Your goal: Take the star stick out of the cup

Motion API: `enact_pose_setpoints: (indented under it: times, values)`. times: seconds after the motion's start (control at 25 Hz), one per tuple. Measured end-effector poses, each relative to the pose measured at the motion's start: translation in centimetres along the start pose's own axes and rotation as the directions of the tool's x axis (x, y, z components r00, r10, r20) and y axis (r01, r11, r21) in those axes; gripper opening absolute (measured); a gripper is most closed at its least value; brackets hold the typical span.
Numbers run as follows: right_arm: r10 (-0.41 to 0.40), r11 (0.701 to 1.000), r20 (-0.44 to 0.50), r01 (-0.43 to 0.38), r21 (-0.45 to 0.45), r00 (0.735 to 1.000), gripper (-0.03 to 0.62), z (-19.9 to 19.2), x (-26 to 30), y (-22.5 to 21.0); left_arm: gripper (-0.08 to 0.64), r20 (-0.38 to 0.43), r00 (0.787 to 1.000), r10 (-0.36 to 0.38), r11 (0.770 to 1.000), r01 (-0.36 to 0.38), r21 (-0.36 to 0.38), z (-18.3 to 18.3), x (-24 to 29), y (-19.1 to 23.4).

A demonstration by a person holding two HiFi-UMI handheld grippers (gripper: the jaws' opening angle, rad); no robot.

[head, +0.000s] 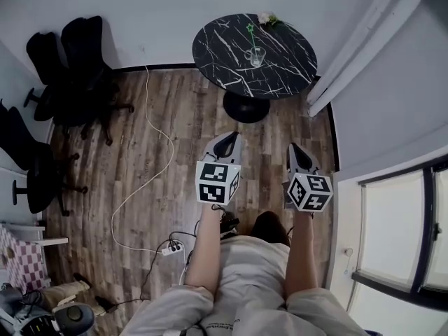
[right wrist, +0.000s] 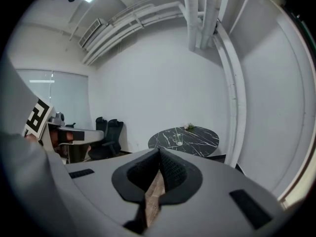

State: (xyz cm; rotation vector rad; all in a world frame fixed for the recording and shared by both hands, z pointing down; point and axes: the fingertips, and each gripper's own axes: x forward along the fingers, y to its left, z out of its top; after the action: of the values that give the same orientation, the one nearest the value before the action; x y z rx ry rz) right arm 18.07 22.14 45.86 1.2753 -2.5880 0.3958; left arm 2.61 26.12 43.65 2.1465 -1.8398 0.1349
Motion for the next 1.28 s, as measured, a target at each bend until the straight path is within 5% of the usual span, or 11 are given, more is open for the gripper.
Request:
enact_pose_setpoints:
  times: [0.68, 1.28]
  values:
    - [-0.039, 0.992, -0.010, 0.037, -0.124, 0.999, 0.032, 3.7, 10.7, -4.0, 0.023, 0.020, 1.000, -0.014, 0.999, 0.013, 0.040, 3.5, 9.6, 4.7]
    - [-0.049, 0.995, 0.002, 0.049, -0.081, 0.999, 0.032, 10.1, 23.2, -10.3, 0.023, -0.022, 1.000, -0.020, 0.996, 0.022, 0.091, 9.6, 22.8, 8.7]
